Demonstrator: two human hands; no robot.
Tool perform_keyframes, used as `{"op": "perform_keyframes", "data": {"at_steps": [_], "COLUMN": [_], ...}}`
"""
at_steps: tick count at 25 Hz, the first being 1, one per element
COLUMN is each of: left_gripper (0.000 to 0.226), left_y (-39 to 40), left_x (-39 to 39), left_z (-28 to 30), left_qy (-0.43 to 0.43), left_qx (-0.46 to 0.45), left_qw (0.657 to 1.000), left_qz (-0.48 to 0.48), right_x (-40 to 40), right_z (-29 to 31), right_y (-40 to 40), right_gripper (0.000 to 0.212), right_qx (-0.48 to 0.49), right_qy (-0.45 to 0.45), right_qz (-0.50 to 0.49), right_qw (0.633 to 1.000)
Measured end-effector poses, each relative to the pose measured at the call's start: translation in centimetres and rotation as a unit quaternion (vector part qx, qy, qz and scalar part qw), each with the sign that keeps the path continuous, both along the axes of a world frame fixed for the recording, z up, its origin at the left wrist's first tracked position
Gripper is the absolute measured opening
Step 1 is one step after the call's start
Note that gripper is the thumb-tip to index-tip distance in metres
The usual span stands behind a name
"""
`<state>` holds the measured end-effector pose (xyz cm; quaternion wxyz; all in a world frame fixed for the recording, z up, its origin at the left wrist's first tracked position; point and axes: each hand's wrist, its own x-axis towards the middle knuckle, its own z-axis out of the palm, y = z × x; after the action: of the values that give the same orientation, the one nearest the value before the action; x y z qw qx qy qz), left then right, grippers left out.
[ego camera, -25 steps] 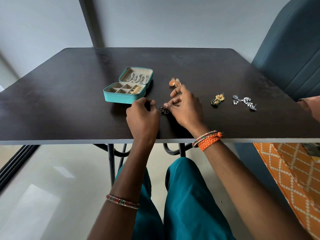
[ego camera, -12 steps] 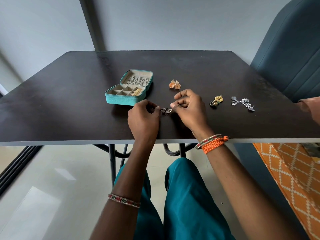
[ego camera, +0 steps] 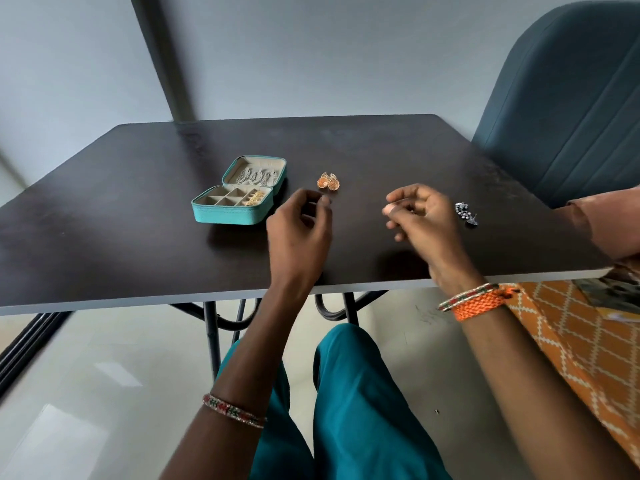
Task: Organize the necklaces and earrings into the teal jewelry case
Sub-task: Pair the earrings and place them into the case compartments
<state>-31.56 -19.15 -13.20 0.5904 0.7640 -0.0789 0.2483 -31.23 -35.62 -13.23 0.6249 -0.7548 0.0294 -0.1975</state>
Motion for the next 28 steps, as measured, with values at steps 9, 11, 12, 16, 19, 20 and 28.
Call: {"op": "perform_keyframes", "data": {"at_steps": [9,11,12,16,19,20,28], "left_gripper": [0.016,0.018,0.019,0.020,0.018,0.016,0.018], "left_y": [-9.4,-9.5,-9.4,-9.3,-9.2,-9.2,-9.2], "left_x": [5.3,5.8,5.8,5.7,6.0,6.2,6.0], "left_z": [-0.9,-1.3,-1.4,-1.7,-2.2,-2.3,-2.3], "left_qy": [0.105,0.113,0.114,0.114,0.102,0.099,0.087], "left_qx": [0.037,0.023,0.012,-0.009,0.013,0.022,0.037], "left_qw": [0.989,0.990,0.990,0.988,0.988,0.987,0.976], "left_qz": [-0.101,-0.081,-0.079,-0.100,-0.119,-0.126,-0.194], "right_x": [2.9,2.9,3.0,2.8,2.9,2.9,2.0], "right_z": [-1.4,-1.5,-1.6,-1.9,-1.9,-1.8,-1.1], "right_y": [-5.5,-5.3,-5.4,-5.4,-5.4,-5.5,-6.4], "right_gripper": [0.016,0.021,0.021,0.015,0.016,0.016,0.011], "right_qx": [-0.257,-0.356,-0.387,-0.404,-0.393,-0.355,0.007], "right_qy": [0.013,0.023,0.019,-0.020,-0.035,-0.036,-0.026], "right_qz": [-0.064,-0.054,-0.055,-0.077,-0.105,-0.103,-0.004], "right_qw": [0.964,0.933,0.920,0.911,0.913,0.928,1.000]}}
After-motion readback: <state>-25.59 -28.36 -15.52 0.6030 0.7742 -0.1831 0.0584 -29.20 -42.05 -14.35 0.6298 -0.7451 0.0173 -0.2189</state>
